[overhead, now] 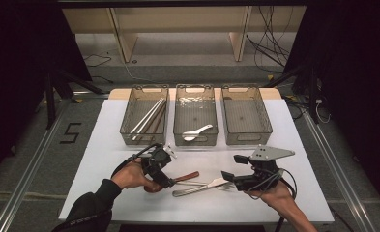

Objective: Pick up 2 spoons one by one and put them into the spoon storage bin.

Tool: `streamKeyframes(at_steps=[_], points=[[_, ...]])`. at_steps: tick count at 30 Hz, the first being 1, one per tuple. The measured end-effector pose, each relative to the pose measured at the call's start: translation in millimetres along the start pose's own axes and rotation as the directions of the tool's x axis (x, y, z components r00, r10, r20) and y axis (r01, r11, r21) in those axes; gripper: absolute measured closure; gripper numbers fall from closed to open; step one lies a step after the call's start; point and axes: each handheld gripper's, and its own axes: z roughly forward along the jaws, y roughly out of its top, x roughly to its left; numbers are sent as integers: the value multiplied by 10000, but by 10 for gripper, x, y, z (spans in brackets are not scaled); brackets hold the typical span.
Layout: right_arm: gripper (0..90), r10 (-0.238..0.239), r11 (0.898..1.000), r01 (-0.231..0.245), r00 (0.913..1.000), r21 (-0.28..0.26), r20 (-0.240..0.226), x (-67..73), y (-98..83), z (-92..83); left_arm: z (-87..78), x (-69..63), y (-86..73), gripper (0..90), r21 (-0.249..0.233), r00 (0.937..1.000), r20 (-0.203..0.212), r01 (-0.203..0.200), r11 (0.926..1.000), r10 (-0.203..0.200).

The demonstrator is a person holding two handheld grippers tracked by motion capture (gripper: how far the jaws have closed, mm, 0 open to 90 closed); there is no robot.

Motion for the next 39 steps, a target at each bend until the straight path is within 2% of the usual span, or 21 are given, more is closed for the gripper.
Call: streamKeyframes(at_steps=[6, 11, 17, 20, 22, 26, 32, 35, 37, 39], points=[[277, -31, 10000, 31, 10000, 13, 4, -1, -1, 2, 106, -1, -32, 326, 588, 9996, -122, -228, 9980, 236], [276, -68, 10000, 68, 10000, 30, 17, 3, -1, 4, 156, -47, -14, 403, 772, 9987, -57, -492, 9958, 498], [276, -84, 10000, 84, 10000, 24, 16, 5, -1, 4, 179, -50, -17, 484, 761, 9984, -89, -545, 9956, 553], [276, -79, 10000, 79, 10000, 35, 12, 5, -1, 8, 194, -54, -17, 534, 742, 9981, 22, -618, 9953, 618], [276, -89, 9999, 89, 10000, 50, 10, 5, -2, 8, 202, -62, -14, 563, 818, 9966, 71, -819, 9933, 816], [276, -96, 9999, 96, 10000, 71, 12, 5, -2, 8, 198, -53, -14, 646, 805, 9963, -77, -843, 9932, 852], [277, -127, 9998, 127, 9999, 124, 22, 10, -4, 17, 200, -78, -1, 727, 1031, 9913, -78, -1298, 9862, 1313], [277, -120, 9998, 119, 9999, 156, 25, 9, -7, 28, 203, -97, 9, 756, 1080, 9906, -141, -1340, 9851, 1363], [277, -158, 9997, 157, 9999, 168, 32, 14, -7, 33, 199, -102, 9, 764, 1123, 9871, -158, -1568, 9812, 1596], [277, -163, 9997, 163, 9999, 179, 23, 15, -5, 34, 202, -107, 3, 772, 987, 9871, -165, -1571, 9826, 1594]])
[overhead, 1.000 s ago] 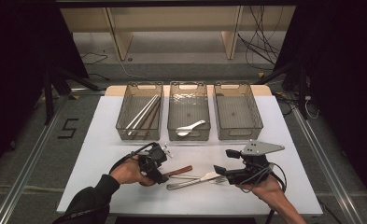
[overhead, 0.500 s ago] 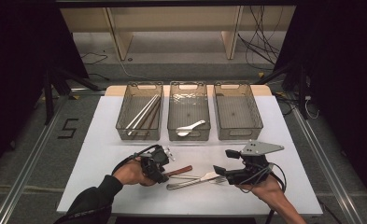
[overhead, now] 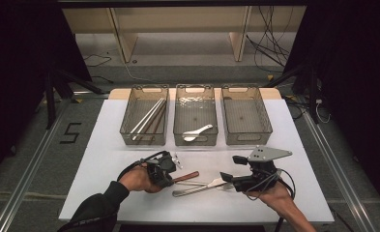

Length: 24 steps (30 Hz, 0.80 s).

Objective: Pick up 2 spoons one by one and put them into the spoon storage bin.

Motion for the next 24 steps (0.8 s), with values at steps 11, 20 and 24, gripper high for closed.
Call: streamKeyframes(at_steps=[11, 20, 24], points=[[278, 29, 10000, -29, 10000, -19, 28, -12, -3, -9, -79, 61, -16, 809, -647, 9990, 246, 402, 9971, -387], [277, 41, 10000, -41, 10000, -17, 37, -15, -3, -9, -151, 149, -55, 813, -1033, 9954, 283, 937, 9902, -912], [277, 64, 10000, -64, 10000, -15, 40, -21, -5, -7, -264, 188, -35, 813, -1610, 9932, 371, 1147, 9803, -1101]])
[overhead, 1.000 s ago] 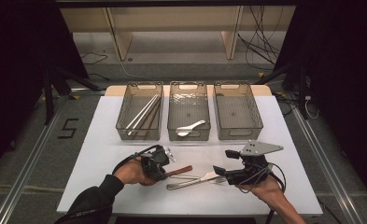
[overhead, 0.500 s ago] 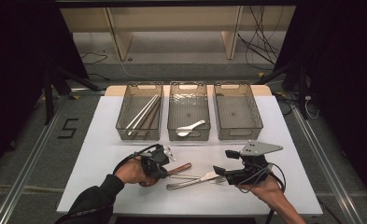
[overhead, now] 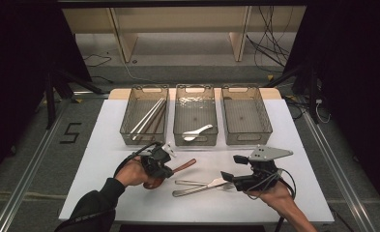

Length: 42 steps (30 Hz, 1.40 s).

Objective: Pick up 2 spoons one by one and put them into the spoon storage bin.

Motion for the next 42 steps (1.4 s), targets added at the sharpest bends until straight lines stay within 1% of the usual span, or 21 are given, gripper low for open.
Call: streamKeyframes(at_steps=[1, 3, 5, 10, 12, 15, 17, 18, 20, 21, 24, 25, 26, 28, 29, 30, 34, 36, 38, 39, 42], points=[[277, -6, 10000, 6, 10000, 9, 0, 0, 0, 0, -36, 12, 7, 813, -134, 10000, 99, -3, 9999, 5], [277, 3, 10000, -3, 10000, 8, -9, 3, 1, 1, -118, 54, 15, 813, -595, 9994, 185, 303, 9978, -293], [277, -32, 10000, 32, 10000, -1, -22, 4, 3, 2, -191, 87, 29, 813, -997, 9981, 232, 599, 9932, -578], [277, 23, 10000, -23, 10000, -45, -13, 4, 4, -3, -308, 150, 78, 814, -1591, 9968, 92, 802, 9840, -797], [277, -7, 10000, 7, 10000, -99, -27, 11, 9, -13, -340, 185, 97, 814, -1863, 9946, 202, 1042, 9770, -1022], [278, 31, 9999, -32, 10000, -164, -48, 14, 12, -21, -389, 240, 130, 813, -2119, 9934, 84, 1139, 9706, -1147], [277, 54, 9999, -54, 10000, -94, -33, 9, 10, -16, -426, 271, 159, 813, -2442, 9906, 121, 1349, 9603, -1361], [277, 42, 10000, -43, 10000, -87, -27, 9, 10, -11, -449, 293, 175, 813, -2522, 9903, 132, 1370, 9579, -1381], [278, 52, 10000, -53, 10000, -83, -52, 18, 10, -6, -482, 333, 215, 813, -2764, 9878, 83, 1515, 9490, -1553], [277, 43, 10000, -44, 10000, -77, -60, 22, 10, -4, -498, 357, 237, 813, -2832, 9875, 46, 1524, 9469, -1576], [277, 22, 10000, -22, 10000, -82, -68, 22, 9, 4, -523, 423, 305, 813, -3149, 9839, 4, 1697, 9338, -1787], [277, 39, 10000, -39, 10000, -79, -70, 21, 9, 3, -523, 450, 328, 813, -3195, 9829, -21, 1739, 9315, -1842], [277, 47, 10000, -48, 10000, -78, -73, 21, 8, 3, -519, 482, 352, 813, -3189, 9827, -103, 1719, 9321, -1848], [277, 48, 10000, -49, 10000, -85, -65, 18, 7, 3, -505, 537, 403, 813, -3238, 9796, -94, 1868, 9275, -2006], [278, 55, 9999, -56, 10000, -95, -71, 18, 7, 2, -501, 556, 432, 813, -3315, 9773, -66, 1975, 9226, -2116], [277, 53, 9999, -53, 10000, -100, -71, 17, 7, 1, -500, 567, 456, 813, -3353, 9764, -71, 2011, 9204, -2159], [277, 61, 9999, -62, 10000, -93, -73, 16, 8, 0, -520, 609, 589, 813, -3480, 9764, -176, 1959, 9168, -2154], [277, 47, 10000, -47, 10000, -73, -69, 15, 6, 0, -517, 634, 643, 812, -3568, 9750, -183, 2006, 9124, -2215], [277, 57, 9999, -58, 9999, -106, -82, 15, 8, -3, -509, 656, 693, 813, -3573, 9737, -218, 2043, 9114, -2268], [277, 60, 9999, -61, 9999, -109, -89, 16, 8, -3, -504, 668, 715, 812, -3556, 9743, -256, 2002, 9130, -2236], [278, 51, 9999, -52, 9999, -115, -100, 17, 7, -5, -486, 698, 781, 812, -3701, 9722, -287, 2057, 9059, -2324]])
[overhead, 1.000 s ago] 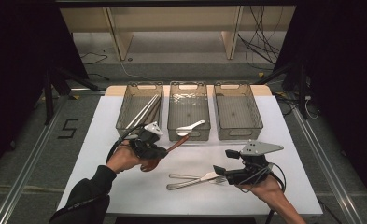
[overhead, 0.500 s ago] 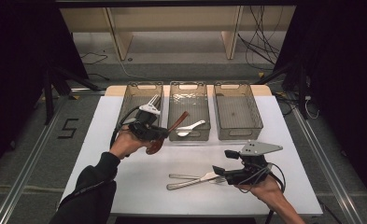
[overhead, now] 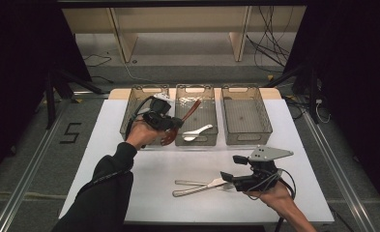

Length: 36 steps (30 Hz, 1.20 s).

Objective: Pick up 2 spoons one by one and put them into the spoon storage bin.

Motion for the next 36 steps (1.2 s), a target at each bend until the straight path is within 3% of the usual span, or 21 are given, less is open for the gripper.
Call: streamKeyframes(at_steps=[13, 21, 25, 31, 36], points=[[278, -13, 10000, 13, 10000, -25, -12, -6, -1, 1, 111, 76, 288, 812, -541, 9995, -260, 159, 9984, -174], [277, -18, 10000, 18, 10000, -3, -41, -5, -3, 2, 177, 106, 420, 811, -553, 9982, -534, 256, 9981, -285], [277, -29, 10000, 29, 10000, 15, -62, -3, -2, 4, 246, 118, 486, 811, -402, 9967, -812, 23, 9992, -56], [277, -19, 10000, 19, 10000, -9, -82, -5, -3, 2, 365, 151, 517, 811, -413, 9953, -968, 52, 9991, -92], [277, -42, 10000, 42, 10000, -18, -86, -5, -3, -7, 432, 232, 481, 810, -509, 9929, -1100, 406, 9979, -460]])
